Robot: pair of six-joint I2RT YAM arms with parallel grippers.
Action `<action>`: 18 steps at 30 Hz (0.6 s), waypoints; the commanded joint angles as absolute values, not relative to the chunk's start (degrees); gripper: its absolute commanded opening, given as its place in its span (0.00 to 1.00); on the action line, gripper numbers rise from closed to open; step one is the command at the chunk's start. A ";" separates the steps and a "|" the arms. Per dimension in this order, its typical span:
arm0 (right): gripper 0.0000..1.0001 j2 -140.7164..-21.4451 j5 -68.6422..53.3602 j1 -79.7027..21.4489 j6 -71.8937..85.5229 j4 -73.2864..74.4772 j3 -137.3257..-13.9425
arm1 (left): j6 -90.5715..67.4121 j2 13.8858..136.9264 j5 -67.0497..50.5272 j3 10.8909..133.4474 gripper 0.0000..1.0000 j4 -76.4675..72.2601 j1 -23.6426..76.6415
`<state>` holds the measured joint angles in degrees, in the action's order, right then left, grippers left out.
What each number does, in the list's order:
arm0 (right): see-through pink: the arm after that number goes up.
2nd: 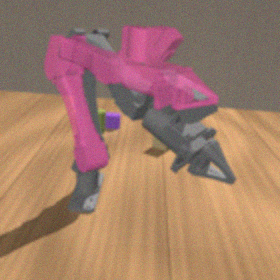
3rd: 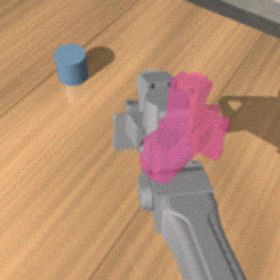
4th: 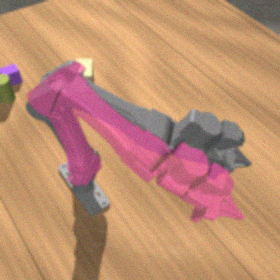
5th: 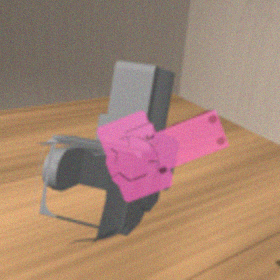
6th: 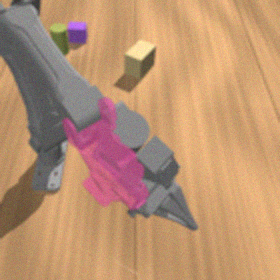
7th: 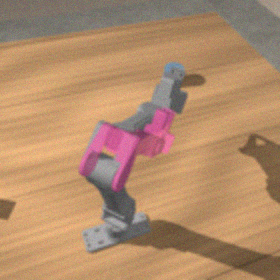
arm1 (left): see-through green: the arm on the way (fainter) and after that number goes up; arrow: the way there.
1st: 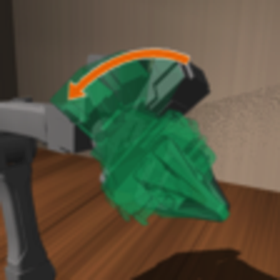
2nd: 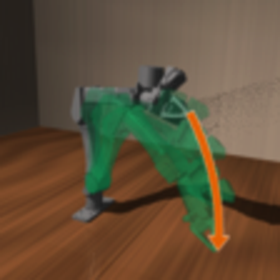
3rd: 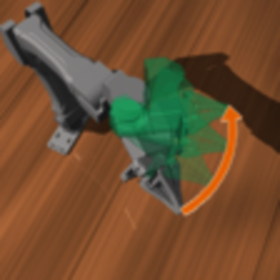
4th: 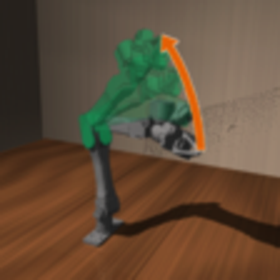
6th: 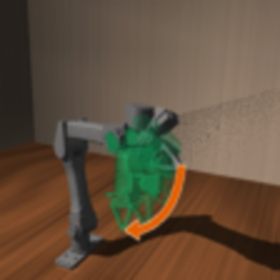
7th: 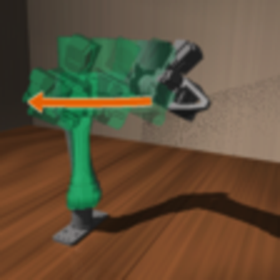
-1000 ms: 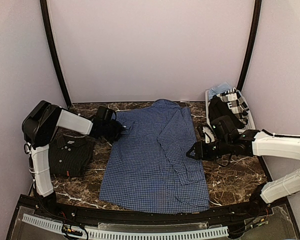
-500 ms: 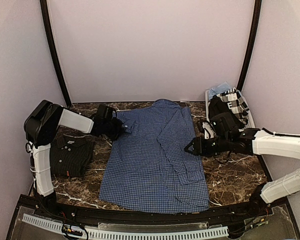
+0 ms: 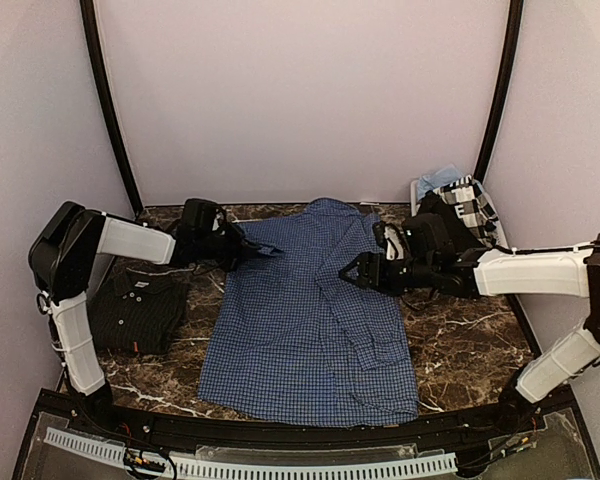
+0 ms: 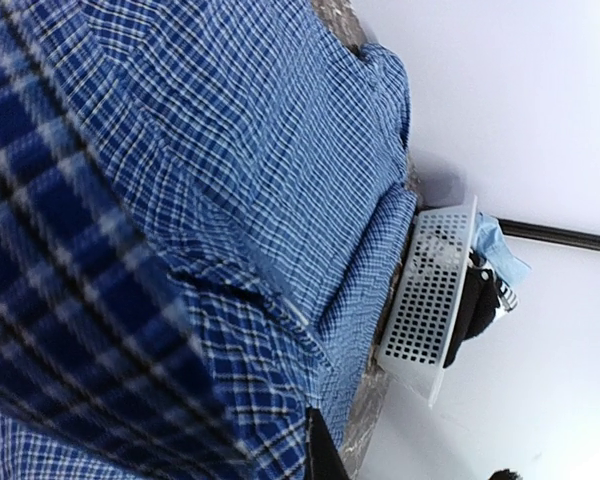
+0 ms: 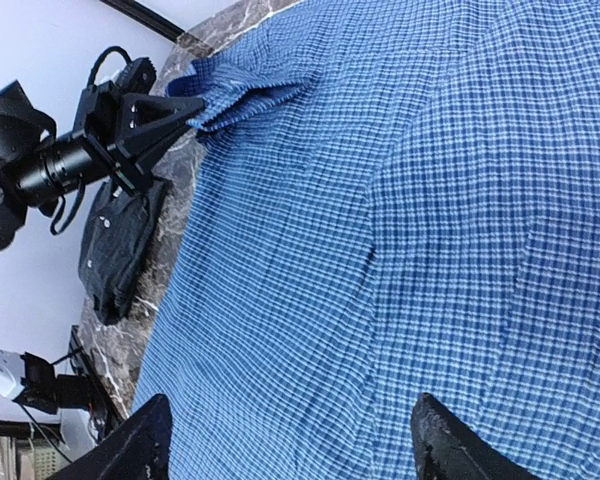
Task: Fold and stack the long sleeve shirts
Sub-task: Pick up the 1/3-folded shirt from the center of the board.
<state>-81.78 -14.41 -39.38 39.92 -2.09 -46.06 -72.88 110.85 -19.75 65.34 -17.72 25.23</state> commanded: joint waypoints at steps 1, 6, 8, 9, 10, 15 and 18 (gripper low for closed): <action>0.83 -86.60 -17.60 -39.63 43.52 -13.01 -49.33 | -72.44 105.84 -26.63 61.22 0.00 -22.77 25.76; 0.87 -95.14 -21.61 -39.78 49.29 -20.82 -52.62 | -75.43 104.60 -28.98 57.10 0.00 -31.25 27.24; 0.87 -97.80 -22.61 -40.17 51.84 -23.79 -53.64 | -76.23 104.63 -29.52 56.19 0.00 -33.01 28.11; 0.87 -99.06 -22.77 -40.47 52.88 -24.85 -54.22 | -76.34 104.73 -29.59 55.91 0.00 -33.25 28.72; 0.87 -100.20 -22.61 -40.82 53.49 -25.39 -54.99 | -76.40 104.79 -29.61 55.81 0.00 -33.56 29.04; 0.87 -105.15 -24.09 -41.71 59.94 -31.79 -55.68 | -77.50 104.94 -29.69 53.74 0.00 -35.03 31.26; 0.87 -108.10 -25.78 -42.57 63.66 -35.04 -55.99 | -78.24 105.03 -29.37 52.14 0.00 -35.30 32.62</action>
<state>-104.95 -22.90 -41.47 56.88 -26.57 -54.61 -76.95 107.42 -28.51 54.43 -32.58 31.09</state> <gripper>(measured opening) 0.874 0.017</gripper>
